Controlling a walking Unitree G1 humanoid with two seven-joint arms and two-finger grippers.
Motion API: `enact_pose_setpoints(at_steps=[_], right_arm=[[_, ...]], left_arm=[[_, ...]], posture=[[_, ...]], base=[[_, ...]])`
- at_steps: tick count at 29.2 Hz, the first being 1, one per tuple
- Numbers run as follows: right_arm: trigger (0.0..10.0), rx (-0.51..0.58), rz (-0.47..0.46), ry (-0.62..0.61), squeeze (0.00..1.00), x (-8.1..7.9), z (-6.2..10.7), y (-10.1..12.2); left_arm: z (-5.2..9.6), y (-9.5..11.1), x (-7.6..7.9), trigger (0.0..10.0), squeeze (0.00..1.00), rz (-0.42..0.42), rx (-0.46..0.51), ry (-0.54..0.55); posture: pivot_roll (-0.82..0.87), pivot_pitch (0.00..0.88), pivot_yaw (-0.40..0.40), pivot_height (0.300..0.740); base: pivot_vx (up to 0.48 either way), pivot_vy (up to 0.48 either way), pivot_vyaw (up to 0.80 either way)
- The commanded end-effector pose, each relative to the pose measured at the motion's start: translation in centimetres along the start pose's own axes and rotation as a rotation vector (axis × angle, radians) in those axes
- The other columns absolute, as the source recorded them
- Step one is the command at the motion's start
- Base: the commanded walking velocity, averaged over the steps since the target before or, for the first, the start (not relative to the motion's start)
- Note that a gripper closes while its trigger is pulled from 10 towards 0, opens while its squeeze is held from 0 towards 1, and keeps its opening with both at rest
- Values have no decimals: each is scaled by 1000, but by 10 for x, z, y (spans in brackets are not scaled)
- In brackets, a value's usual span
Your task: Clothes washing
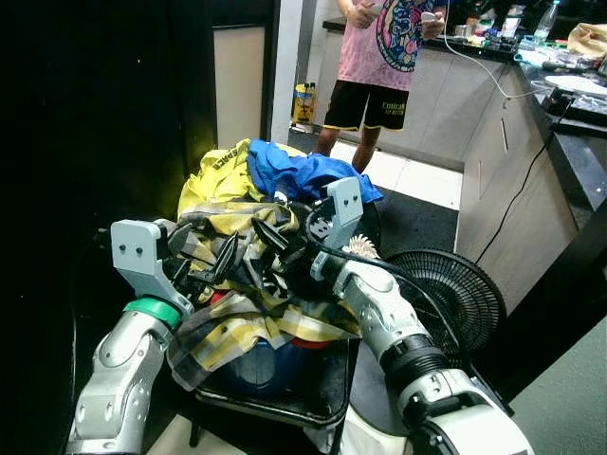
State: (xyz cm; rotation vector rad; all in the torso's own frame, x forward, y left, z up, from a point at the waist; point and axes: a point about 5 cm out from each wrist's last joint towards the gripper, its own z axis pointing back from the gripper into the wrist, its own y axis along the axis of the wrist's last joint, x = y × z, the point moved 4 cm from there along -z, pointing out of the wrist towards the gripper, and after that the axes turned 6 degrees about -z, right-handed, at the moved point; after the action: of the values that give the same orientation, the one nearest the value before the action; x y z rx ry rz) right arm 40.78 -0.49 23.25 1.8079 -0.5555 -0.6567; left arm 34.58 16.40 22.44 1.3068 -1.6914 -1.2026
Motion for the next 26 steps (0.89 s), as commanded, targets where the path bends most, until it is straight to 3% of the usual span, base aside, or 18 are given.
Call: enact_pose_setpoints(at_steps=[1, 7, 13, 23, 26], right_arm=[[10000, -20, 6, 35, 0, -7, -4, -2], [10000, -54, 12, 56, 0, -11, -3, -12], [10000, -106, 8, -40, 0, 6, 1, -19], [10000, -162, -43, -68, 0, 8, 1, -26], [10000, -84, -26, -82, 0, 10, -1, -13]], left_arm=[[-2, -5, 6, 10000, 0, 15, -19, -27], [-1, -5, 8, 10000, 0, 19, -21, -45], [-1, -7, 11, 10000, 0, 17, -31, -65], [-2, -11, 18, 10000, 0, 20, -53, -108], [-2, -12, 16, 10000, 0, 14, -54, -96]], posture=[[-23, 61, -23, 740], [-23, 61, -23, 740], [-22, 48, -25, 740], [-23, 47, -23, 740], [-24, 48, -22, 740]], base=[[0, 0, 0], [0, 0, 0], [0, 0, 0], [0, 0, 0], [0, 0, 0]])
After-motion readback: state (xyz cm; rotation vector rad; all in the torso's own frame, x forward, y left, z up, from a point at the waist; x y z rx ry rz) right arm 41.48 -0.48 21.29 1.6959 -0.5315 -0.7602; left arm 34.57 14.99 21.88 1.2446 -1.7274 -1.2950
